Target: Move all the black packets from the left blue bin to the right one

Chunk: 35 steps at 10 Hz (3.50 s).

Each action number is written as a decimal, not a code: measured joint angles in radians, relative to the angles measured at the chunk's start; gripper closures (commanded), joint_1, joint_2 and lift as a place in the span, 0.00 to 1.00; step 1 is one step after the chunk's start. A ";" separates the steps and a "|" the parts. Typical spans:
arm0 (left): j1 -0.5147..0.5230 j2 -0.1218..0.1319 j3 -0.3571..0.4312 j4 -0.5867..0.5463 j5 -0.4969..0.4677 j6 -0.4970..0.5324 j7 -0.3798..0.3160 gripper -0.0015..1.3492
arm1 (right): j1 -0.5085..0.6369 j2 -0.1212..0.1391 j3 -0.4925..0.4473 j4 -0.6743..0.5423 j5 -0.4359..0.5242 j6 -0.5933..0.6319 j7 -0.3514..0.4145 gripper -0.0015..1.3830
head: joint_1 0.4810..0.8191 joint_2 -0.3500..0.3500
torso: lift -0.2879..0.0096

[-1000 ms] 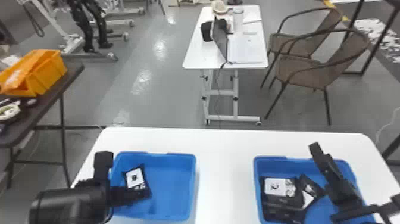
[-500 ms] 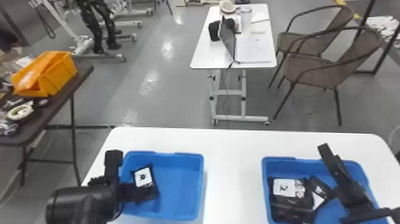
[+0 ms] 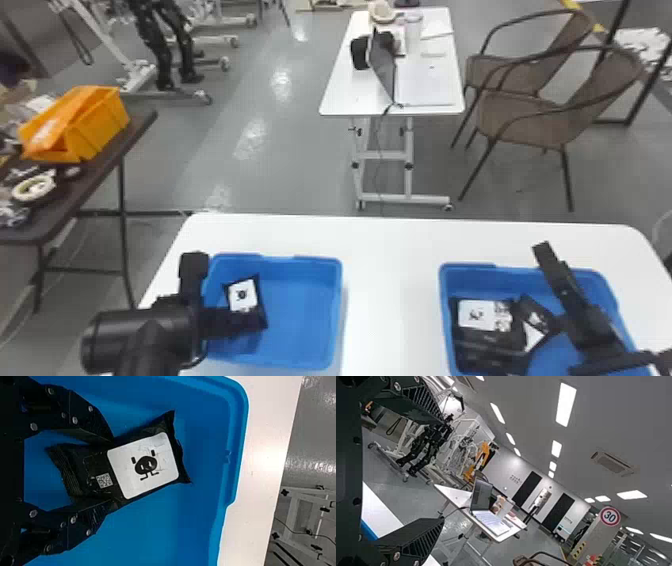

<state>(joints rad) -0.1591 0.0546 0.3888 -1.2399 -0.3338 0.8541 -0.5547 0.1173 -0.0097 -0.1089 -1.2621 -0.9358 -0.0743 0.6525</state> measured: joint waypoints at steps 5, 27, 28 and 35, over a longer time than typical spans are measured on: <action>0.066 0.046 -0.030 0.022 0.232 -0.139 -0.038 0.90 | -0.003 0.001 0.014 0.013 -0.020 0.010 0.014 0.10 | 0.63 0.69 | 0.97; -0.205 -0.016 -0.675 -0.186 0.105 -0.207 -0.555 0.90 | -0.152 -0.005 0.096 -0.082 0.229 0.162 0.031 0.54 | 0.63 0.29 | 0.97; -0.207 -0.017 -0.679 -0.184 0.115 -0.208 -0.554 0.90 | -0.158 -0.004 0.100 -0.073 0.232 0.162 0.020 0.74 | 0.63 0.29 | 0.97; -0.199 -0.026 -0.663 -0.183 0.132 -0.214 -0.543 0.73 | -0.132 0.004 0.102 -0.073 0.172 0.095 -0.029 0.93 | 0.63 0.26 | 0.97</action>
<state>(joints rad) -0.3580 0.0281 -0.2742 -1.4234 -0.2016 0.6401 -1.0975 -0.0150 -0.0057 -0.0070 -1.3348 -0.7642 0.0209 0.6236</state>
